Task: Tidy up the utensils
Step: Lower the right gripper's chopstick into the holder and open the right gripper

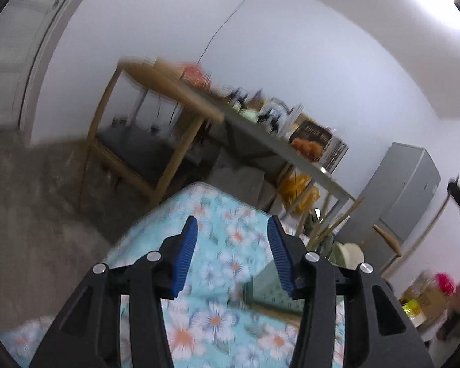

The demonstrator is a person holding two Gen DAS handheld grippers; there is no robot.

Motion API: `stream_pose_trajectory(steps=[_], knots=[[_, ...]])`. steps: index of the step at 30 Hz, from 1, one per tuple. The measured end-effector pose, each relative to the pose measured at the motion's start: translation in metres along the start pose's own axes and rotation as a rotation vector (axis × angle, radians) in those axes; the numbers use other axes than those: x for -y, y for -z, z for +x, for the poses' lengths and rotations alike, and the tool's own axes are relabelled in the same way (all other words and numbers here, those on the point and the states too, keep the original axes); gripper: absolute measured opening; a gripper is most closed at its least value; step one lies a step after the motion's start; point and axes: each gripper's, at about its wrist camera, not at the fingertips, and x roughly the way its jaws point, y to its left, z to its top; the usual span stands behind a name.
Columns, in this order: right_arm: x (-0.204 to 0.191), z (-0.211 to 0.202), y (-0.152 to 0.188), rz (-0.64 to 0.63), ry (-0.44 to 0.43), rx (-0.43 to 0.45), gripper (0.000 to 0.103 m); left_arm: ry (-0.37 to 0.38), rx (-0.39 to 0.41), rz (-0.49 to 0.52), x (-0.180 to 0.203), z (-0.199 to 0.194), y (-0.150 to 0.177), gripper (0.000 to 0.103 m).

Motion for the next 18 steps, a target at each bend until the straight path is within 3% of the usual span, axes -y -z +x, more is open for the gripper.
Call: stream_pose_trajectory(steps=[3, 7, 11, 18], knots=[[-0.021, 0.026, -0.018, -0.026, 0.011, 0.007, 0.004, 0.017, -0.067, -0.042, -0.017, 0.008, 0.001, 0.046], [-0.042, 0.055, -0.026, -0.050, 0.040, 0.003, 0.004, -0.047, -0.028, -0.049, -0.037, 0.000, -0.007, 0.046], [-0.056, 0.078, -0.013, -0.056, 0.035, -0.031, 0.004, -0.014, -0.050, -0.137, -0.056, -0.007, -0.012, 0.045], [-0.067, 0.104, 0.030, -0.123, 0.082, -0.093, 0.004, -0.002, -0.036, -0.147, -0.065, -0.019, -0.015, 0.045]])
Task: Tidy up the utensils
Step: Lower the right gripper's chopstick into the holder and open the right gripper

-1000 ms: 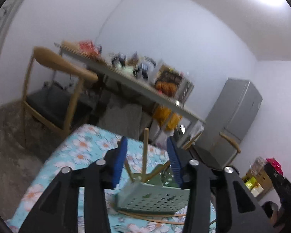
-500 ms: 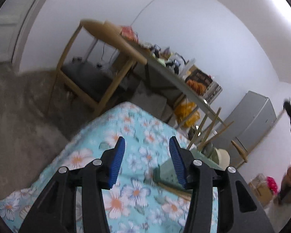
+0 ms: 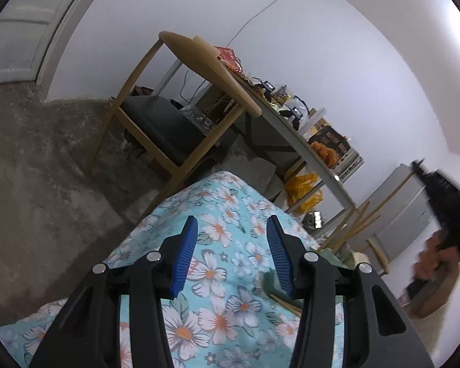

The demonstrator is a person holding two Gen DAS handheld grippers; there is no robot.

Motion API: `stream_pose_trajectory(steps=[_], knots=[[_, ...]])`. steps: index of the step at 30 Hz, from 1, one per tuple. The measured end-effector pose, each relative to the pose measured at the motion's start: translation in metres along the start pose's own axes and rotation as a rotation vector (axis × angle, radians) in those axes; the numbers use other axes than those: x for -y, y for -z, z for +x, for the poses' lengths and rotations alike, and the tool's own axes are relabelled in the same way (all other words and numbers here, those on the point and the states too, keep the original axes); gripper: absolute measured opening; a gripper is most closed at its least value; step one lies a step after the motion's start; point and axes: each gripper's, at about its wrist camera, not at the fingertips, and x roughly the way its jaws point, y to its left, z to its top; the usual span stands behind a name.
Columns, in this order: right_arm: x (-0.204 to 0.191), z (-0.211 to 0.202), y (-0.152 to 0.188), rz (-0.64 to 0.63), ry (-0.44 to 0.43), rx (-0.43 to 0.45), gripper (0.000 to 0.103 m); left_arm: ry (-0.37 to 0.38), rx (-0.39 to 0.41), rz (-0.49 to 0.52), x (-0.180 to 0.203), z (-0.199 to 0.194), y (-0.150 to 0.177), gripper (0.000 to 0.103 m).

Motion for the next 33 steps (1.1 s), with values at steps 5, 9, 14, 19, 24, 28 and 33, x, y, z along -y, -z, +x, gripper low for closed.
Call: stream_pose_trajectory(steps=[5, 9, 14, 19, 24, 28, 33], knots=[[0.000, 0.022, 0.029, 0.010, 0.009, -0.117, 0.004, 0.002, 0.008, 0.006, 0.003, -0.003, 0.000, 0.045], [-0.005, 0.029, 0.053, -0.057, 0.020, -0.181, 0.005, 0.006, -0.009, 0.012, 0.007, 0.002, 0.003, 0.045], [-0.009, 0.021, 0.062, -0.105, 0.001, -0.203, 0.026, 0.014, -0.025, 0.022, 0.012, 0.006, 0.006, 0.045], [0.000, -0.004, 0.054, -0.107, 0.012, -0.154, 0.050, 0.052, -0.061, 0.021, 0.023, 0.018, 0.014, 0.045], [0.035, -0.049, 0.050, -0.059, 0.018, -0.095, 0.053, 0.135, -0.224, 0.025, 0.036, 0.053, 0.044, 0.044], [0.083, -0.086, 0.068, 0.017, 0.071, -0.064, 0.055, 0.178, -0.391, -0.045, 0.040, 0.089, 0.073, 0.043], [0.141, -0.102, 0.125, 0.099, 0.106, -0.117, 0.055, 0.218, -0.562, -0.145, 0.049, 0.137, 0.116, 0.042]])
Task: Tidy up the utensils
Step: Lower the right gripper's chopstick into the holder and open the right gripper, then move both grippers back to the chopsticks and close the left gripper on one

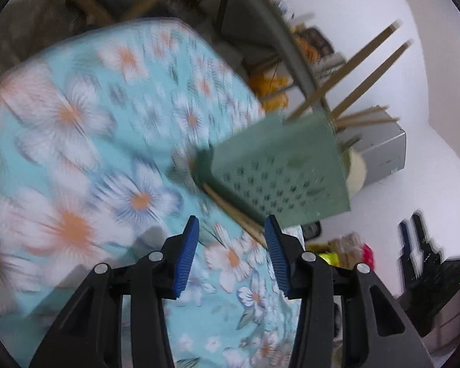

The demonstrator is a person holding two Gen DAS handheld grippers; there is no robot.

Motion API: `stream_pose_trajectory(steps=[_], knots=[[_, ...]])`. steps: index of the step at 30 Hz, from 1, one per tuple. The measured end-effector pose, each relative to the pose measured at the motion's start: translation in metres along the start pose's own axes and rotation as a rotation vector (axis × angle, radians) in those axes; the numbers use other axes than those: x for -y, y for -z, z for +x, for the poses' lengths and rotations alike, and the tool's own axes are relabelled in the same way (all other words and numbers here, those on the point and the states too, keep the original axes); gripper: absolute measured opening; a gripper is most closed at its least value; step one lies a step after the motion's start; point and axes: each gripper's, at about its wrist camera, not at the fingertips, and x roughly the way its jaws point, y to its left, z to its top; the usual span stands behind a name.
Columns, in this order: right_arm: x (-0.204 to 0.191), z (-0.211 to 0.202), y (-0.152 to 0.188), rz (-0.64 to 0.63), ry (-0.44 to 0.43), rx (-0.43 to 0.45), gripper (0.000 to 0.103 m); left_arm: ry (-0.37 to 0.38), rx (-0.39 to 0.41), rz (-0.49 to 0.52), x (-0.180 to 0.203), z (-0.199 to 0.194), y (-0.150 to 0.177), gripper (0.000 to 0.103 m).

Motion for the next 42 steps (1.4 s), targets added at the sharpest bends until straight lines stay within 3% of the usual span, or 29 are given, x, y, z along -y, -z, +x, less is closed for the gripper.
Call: stream_pose_trajectory(steps=[3, 6, 9, 12, 15, 19, 21, 27, 37, 42], knots=[[0.019, 0.024, 0.030, -0.004, 0.015, -0.120, 0.055, 0.009, -0.068, -0.043, -0.003, 0.032, 0.005, 0.042], [0.031, 0.054, 0.051, 0.005, 0.000, -0.267, 0.055, -0.033, -0.039, 0.001, 0.008, 0.049, 0.006, 0.038], [0.040, 0.070, 0.065, 0.076, -0.039, -0.351, 0.055, -0.008, -0.040, -0.049, 0.008, 0.061, 0.005, 0.038], [0.042, 0.069, 0.075, 0.071, -0.053, -0.372, 0.055, 0.001, 0.005, -0.111, 0.005, 0.066, 0.003, 0.038], [0.051, 0.068, 0.081, 0.185, -0.133, -0.402, 0.055, 0.018, 0.035, -0.165, 0.005, 0.076, -0.001, 0.038], [0.055, 0.072, 0.081, 0.171, -0.106, -0.408, 0.055, -0.061, 0.092, -0.117, 0.010, 0.082, -0.005, 0.026], [0.062, 0.070, 0.083, 0.189, -0.104, -0.418, 0.055, -0.143, 0.118, -0.062, 0.015, 0.087, -0.002, 0.018], [0.073, 0.064, 0.081, 0.202, -0.082, -0.408, 0.055, -0.148, 0.158, -0.089, 0.010, 0.084, -0.001, 0.014], [0.041, 0.073, 0.083, 0.043, -0.075, -0.422, 0.055, -0.141, 0.129, -0.267, -0.025, 0.019, -0.005, 0.010], [0.027, 0.088, 0.088, 0.014, -0.074, -0.444, 0.055, -0.207, 0.153, -0.274, -0.050, -0.032, -0.018, 0.010]])
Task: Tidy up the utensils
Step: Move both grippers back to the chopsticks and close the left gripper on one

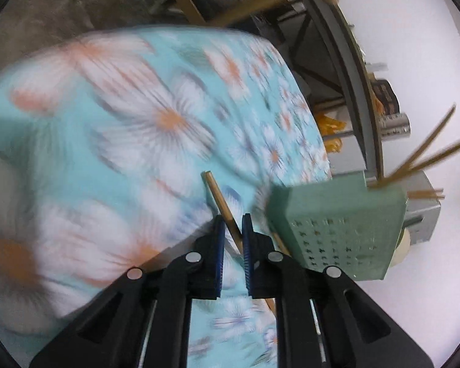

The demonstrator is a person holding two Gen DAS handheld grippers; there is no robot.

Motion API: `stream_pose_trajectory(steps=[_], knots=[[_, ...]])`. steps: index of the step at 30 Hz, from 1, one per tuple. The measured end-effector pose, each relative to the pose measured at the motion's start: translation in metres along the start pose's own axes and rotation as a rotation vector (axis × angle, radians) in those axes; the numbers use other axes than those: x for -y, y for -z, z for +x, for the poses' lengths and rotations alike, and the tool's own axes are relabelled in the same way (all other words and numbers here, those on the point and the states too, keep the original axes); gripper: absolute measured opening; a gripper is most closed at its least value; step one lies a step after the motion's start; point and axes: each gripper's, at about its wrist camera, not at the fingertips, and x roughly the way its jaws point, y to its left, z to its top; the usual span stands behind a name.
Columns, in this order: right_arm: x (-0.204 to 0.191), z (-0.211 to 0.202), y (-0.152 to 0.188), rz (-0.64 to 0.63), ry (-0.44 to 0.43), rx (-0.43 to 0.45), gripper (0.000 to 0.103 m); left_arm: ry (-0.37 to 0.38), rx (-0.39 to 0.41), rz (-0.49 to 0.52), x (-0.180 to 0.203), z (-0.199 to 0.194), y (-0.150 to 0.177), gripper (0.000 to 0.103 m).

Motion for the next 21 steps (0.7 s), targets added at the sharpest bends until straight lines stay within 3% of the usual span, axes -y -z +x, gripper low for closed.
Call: stream_pose_trajectory(steps=[3, 6, 10, 12, 17, 21], knots=[[-0.014, 0.013, 0.002, 0.006, -0.048, -0.021, 0.055, -0.029, 0.027, 0.014, -0.016, -0.024, -0.015, 0.011], [-0.041, 0.023, 0.003, -0.075, -0.053, -0.036, 0.055, -0.022, 0.026, -0.002, -0.033, -0.043, -0.026, 0.011], [-0.079, 0.031, 0.001, -0.185, -0.084, -0.025, 0.055, 0.024, -0.045, -0.043, -0.053, -0.052, -0.046, 0.011], [-0.096, 0.038, 0.002, -0.247, -0.077, -0.026, 0.055, -0.001, -0.013, -0.047, -0.063, -0.067, -0.051, 0.011], [-0.127, 0.050, 0.003, -0.407, -0.052, -0.027, 0.054, 0.014, -0.026, -0.055, -0.074, -0.076, -0.057, 0.011], [-0.138, 0.058, 0.005, -0.497, -0.111, -0.056, 0.054, 0.012, -0.037, -0.048, -0.074, -0.073, -0.056, 0.011]])
